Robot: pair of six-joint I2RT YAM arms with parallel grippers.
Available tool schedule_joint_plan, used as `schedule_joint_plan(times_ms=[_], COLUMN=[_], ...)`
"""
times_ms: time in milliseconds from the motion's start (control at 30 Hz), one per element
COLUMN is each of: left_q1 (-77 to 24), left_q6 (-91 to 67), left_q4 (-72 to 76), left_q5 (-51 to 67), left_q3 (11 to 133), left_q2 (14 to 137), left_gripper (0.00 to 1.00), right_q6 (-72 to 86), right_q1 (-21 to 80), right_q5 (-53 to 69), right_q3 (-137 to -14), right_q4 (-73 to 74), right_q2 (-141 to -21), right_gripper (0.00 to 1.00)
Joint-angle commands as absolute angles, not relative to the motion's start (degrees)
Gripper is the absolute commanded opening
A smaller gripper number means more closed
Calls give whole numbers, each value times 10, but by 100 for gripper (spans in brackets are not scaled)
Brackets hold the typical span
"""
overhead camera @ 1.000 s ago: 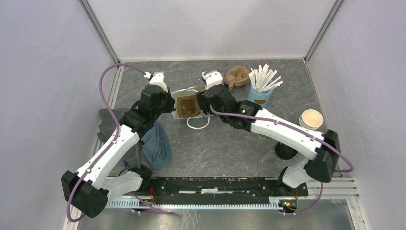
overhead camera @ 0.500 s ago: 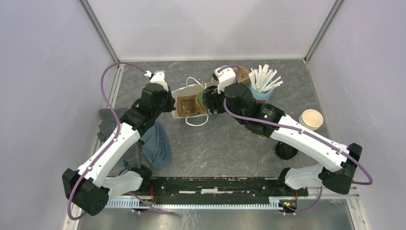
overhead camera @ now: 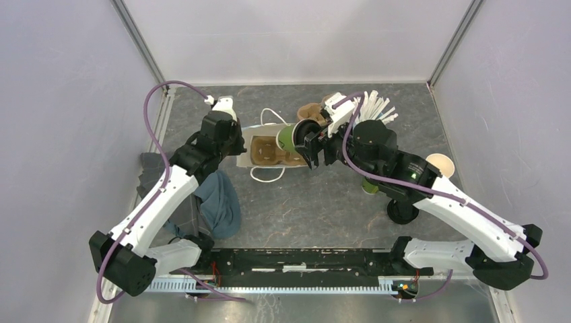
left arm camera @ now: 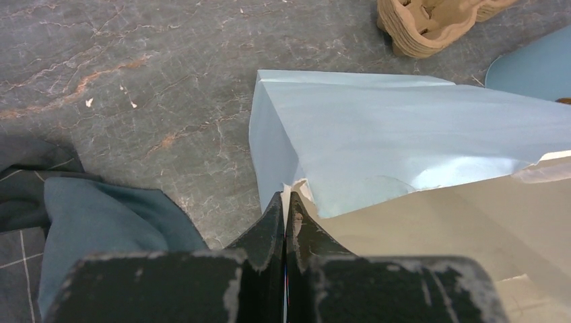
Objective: Pack the takeout coffee
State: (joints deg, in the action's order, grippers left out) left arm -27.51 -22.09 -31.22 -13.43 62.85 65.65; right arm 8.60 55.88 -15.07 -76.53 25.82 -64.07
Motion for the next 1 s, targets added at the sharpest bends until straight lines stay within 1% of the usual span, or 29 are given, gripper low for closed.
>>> schedule_joint_plan(times_ms=[0, 100, 200, 300, 433, 700, 967], left_q1=[-277, -277, -277, -277, -277, -277, -277], left_q6=[-231, -228, -228, -228, -222, -212, -202], left_q4=[-326, -325, -325, -324, -317, -293, -287], left_q5=[-139, -130, -123, -116, -113, -108, -109], left_q3=[649, 653, 657, 657, 650, 629, 623], left_q2=[665, 672, 676, 671, 662, 637, 625], left_gripper=[2, 2, 2, 2, 2, 2, 2], right_q6=[34, 22, 5, -35, -74, -174, -294], right_q1=[561, 574, 611, 635, 649, 664, 683], right_q5=[-33, 30, 29, -23, -98, -181, -231], right_q3=[-828, -886, -913, -916, -954, -969, -963], right_q4=[266, 305, 319, 317, 320, 322, 345], right_q2=[-649, -694, -723, -749, -792, -816, -839], right_gripper=[31, 30, 30, 30, 29, 29, 28])
